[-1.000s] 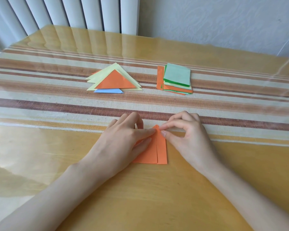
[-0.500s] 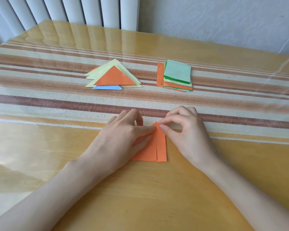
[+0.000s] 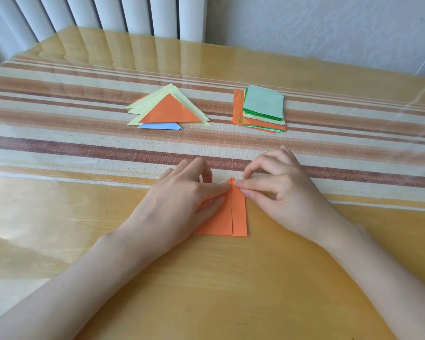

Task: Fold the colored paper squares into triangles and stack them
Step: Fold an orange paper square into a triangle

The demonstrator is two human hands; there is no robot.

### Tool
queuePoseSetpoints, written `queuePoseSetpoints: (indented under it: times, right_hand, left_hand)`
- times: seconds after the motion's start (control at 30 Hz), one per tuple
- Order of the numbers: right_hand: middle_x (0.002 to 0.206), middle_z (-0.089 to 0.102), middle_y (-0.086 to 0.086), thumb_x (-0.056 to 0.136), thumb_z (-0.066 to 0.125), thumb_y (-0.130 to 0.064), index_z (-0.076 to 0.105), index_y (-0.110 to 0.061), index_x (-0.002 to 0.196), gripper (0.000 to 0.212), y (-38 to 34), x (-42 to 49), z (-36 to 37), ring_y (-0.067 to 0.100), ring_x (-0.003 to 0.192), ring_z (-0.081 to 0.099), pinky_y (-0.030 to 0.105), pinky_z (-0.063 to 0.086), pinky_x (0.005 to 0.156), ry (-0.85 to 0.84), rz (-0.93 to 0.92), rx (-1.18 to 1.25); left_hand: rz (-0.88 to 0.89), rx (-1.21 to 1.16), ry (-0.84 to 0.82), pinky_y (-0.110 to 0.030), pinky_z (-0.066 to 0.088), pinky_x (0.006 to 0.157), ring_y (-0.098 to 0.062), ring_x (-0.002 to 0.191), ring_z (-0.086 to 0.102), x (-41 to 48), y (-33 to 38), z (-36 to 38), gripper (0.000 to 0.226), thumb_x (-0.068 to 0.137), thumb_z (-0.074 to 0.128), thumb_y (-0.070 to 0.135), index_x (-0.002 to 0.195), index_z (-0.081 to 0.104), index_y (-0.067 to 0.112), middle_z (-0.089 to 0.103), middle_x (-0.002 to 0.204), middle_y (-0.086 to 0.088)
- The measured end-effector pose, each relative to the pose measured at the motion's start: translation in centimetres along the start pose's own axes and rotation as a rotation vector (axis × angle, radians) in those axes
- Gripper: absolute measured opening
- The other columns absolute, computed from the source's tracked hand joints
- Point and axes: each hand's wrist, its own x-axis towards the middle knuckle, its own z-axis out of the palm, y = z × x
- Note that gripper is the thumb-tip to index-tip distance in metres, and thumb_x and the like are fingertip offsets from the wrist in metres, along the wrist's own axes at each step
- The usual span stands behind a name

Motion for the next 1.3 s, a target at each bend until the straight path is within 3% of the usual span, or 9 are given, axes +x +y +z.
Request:
queuePoseSetpoints:
  times: [0.13, 0.27, 0.37, 0.53, 0.67, 0.87, 1.1, 1.2, 1.3]
  right_hand:
    - [0.092, 0.062, -0.004, 0.09, 0.051, -0.033, 0.077, -0.024, 0.1, 0.029, 0.7, -0.2, -0.2, 0.02, 0.097, 0.05, 0.044, 0.023, 0.109, -0.06, -0.058, -0.038]
    - [0.096, 0.062, -0.005, 0.089, 0.053, -0.035, 0.074, -0.019, 0.109, 0.033, 0.7, -0.2, 0.0, 0.02, 0.097, 0.05, 0.038, 0.03, 0.106, -0.035, 0.006, 0.043]
    - [0.1, 0.061, -0.005, 0.09, 0.05, -0.038, 0.069, -0.018, 0.117, 0.039, 0.5, -0.4, -0.1, 0.018, 0.101, 0.048, 0.039, 0.024, 0.11, -0.062, 0.05, 0.044]
    - [0.102, 0.058, -0.004, 0.094, 0.039, -0.044, 0.069, -0.022, 0.118, 0.044, -0.9, -0.5, -0.5, 0.018, 0.107, 0.044, 0.051, 0.015, 0.115, -0.145, 0.015, -0.216]
    - [0.105, 0.058, -0.003, 0.095, 0.029, -0.051, 0.066, -0.023, 0.122, 0.053, -1.9, -0.6, -0.6, 0.02, 0.112, 0.045, 0.053, 0.012, 0.116, -0.197, 0.071, -0.321]
    - [0.139, 0.049, -0.002, 0.097, 0.014, -0.06, 0.048, -0.025, 0.141, 0.065, -1.8, -3.0, -1.0, 0.017, 0.13, 0.028, 0.048, 0.0, 0.116, -0.304, 0.115, -0.249]
    - [0.147, 0.038, -0.014, 0.095, 0.02, -0.062, 0.048, -0.036, 0.138, 0.057, -3.0, -2.8, -1.0, 0.008, 0.138, 0.013, 0.035, -0.008, 0.116, -0.233, 0.257, -0.071]
    - [0.137, 0.047, -0.012, 0.099, 0.047, -0.036, 0.054, -0.034, 0.132, 0.034, -3.2, -3.0, -1.0, 0.008, 0.131, 0.024, 0.029, 0.012, 0.115, -0.081, 0.409, 0.146]
    - [0.113, 0.055, -0.008, 0.094, 0.057, -0.018, 0.068, -0.018, 0.11, 0.02, -3.5, -3.3, -0.9, 0.01, 0.117, 0.035, 0.022, 0.026, 0.104, 0.142, 0.546, 0.185]
  left_hand:
    - [0.001, -0.011, -0.006, -0.04, 0.05, 0.063, -0.021, 0.077, 0.051, 0.0, 0.0, 0.0, 0.038, 0.09, 0.042, 0.041, 0.111, 0.072, 0.029, 0.051, 0.089, 0.002]
    - [0.005, -0.01, -0.005, -0.041, 0.051, 0.064, -0.022, 0.076, 0.052, 0.1, 0.0, 0.0, 0.039, 0.09, 0.042, 0.042, 0.11, 0.072, 0.028, 0.052, 0.089, 0.001]
    - [0.006, -0.003, -0.003, -0.04, 0.051, 0.064, -0.022, 0.076, 0.053, 0.1, 0.0, 0.0, 0.039, 0.09, 0.042, 0.042, 0.11, 0.073, 0.028, 0.053, 0.089, 0.001]
    - [0.013, 0.017, -0.002, -0.039, 0.051, 0.063, -0.023, 0.076, 0.053, 0.1, 0.0, 0.1, 0.039, 0.091, 0.041, 0.041, 0.109, 0.073, 0.029, 0.052, 0.088, 0.001]
    - [0.003, 0.026, 0.002, -0.036, 0.049, 0.061, -0.02, 0.077, 0.051, 0.0, 0.0, 0.1, 0.038, 0.09, 0.041, 0.042, 0.109, 0.072, 0.03, 0.051, 0.088, 0.002]
    - [-0.012, 0.058, 0.009, -0.035, 0.049, 0.059, -0.021, 0.076, 0.053, -0.2, 0.3, 0.1, 0.039, 0.091, 0.039, 0.044, 0.107, 0.073, 0.031, 0.051, 0.087, 0.004]
    - [-0.072, 0.011, 0.019, -0.037, 0.05, 0.064, -0.021, 0.08, 0.054, -0.1, 0.6, 0.1, 0.043, 0.088, 0.038, 0.048, 0.108, 0.072, 0.032, 0.051, 0.088, 0.005]
    - [-0.151, -0.049, -0.018, -0.039, 0.05, 0.077, -0.018, 0.094, 0.056, -0.2, 1.3, -0.7, 0.064, 0.08, 0.035, 0.067, 0.123, 0.063, 0.029, 0.053, 0.098, 0.007]
    - [-0.198, -0.027, -0.184, -0.028, 0.041, 0.09, -0.009, 0.114, 0.044, -1.3, 2.3, -1.5, 0.109, 0.059, 0.025, 0.092, 0.148, 0.028, 0.03, 0.043, 0.122, 0.013]
